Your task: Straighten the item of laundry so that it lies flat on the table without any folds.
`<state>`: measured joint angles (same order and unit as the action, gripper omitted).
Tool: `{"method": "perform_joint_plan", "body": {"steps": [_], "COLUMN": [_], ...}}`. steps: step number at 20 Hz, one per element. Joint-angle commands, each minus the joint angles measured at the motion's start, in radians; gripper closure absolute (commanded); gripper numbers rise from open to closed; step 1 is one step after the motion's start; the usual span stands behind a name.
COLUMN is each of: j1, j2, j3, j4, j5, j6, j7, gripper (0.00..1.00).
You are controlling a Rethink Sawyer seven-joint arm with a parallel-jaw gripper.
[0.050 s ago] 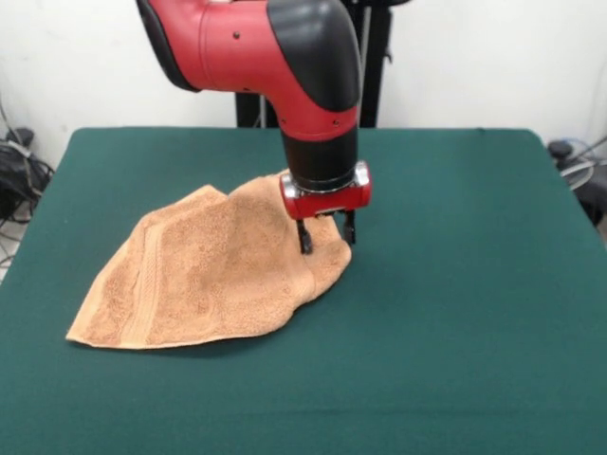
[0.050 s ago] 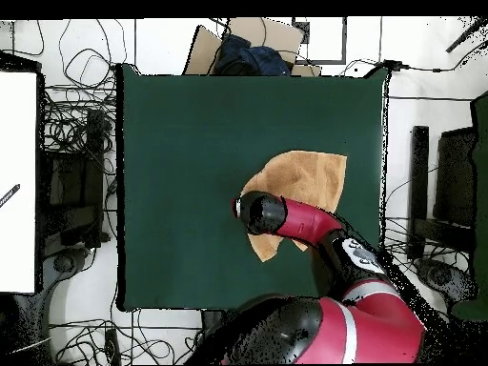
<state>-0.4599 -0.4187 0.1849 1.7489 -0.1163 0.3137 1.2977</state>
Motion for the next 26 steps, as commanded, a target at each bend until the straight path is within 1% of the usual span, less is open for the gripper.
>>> {"method": "perform_joint_plan", "body": {"steps": [1,2,8,13,20,26], "j1": [-0.038,-0.046,-0.045,-0.056,-0.053,-0.053], "j2": [-0.012,-0.014,-0.028,-0.027,-0.044,-0.039], "j3": [0.163,0.174,0.173,0.185,0.183,0.187], "j4": [0.021,0.026,0.033,0.038,0.048,0.040], "j5": [-0.070,-0.079,-0.089,-0.092,-0.089,-0.089], "j6": [-0.146,-0.164,-0.153,-0.144,-0.132,-0.130], "j7": [0.082,0.085,0.108,0.100,0.108,0.103], "gripper": [0.00,0.00,0.00,0.00,0.00,0.00]}}
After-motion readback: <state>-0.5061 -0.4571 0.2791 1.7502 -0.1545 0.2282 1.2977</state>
